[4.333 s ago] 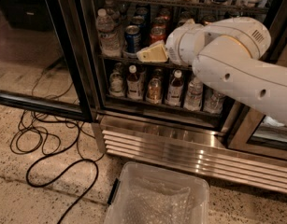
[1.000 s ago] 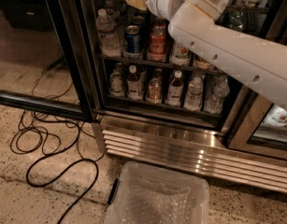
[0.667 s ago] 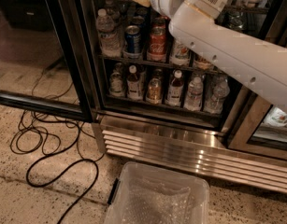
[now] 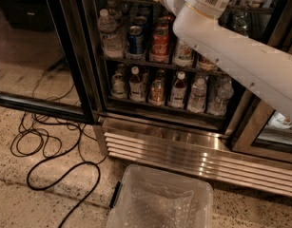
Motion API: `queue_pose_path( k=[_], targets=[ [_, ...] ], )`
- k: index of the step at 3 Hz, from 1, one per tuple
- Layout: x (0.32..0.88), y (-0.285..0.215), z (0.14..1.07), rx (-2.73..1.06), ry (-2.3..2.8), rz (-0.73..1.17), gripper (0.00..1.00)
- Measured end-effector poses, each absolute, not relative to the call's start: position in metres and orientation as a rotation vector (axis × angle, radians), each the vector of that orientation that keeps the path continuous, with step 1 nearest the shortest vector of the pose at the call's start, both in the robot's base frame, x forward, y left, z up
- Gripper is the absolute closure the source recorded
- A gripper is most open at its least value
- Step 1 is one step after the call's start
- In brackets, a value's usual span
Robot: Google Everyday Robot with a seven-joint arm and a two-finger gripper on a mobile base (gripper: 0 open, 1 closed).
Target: Pick green can from top shelf of fridge
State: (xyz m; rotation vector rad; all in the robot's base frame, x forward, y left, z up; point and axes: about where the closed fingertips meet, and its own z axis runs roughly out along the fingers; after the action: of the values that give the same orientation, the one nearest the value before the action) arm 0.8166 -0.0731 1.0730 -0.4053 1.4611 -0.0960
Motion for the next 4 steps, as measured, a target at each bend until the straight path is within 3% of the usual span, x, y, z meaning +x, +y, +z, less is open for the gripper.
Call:
queue_pose_path(
  k=[2, 4],
  targets=[
    [0.843, -0.072, 1.064, -0.370, 1.469, -0.124, 0.24],
    [0.851, -0.071, 1.067, -0.356, 1.459, -0.126, 0.66]
  ],
)
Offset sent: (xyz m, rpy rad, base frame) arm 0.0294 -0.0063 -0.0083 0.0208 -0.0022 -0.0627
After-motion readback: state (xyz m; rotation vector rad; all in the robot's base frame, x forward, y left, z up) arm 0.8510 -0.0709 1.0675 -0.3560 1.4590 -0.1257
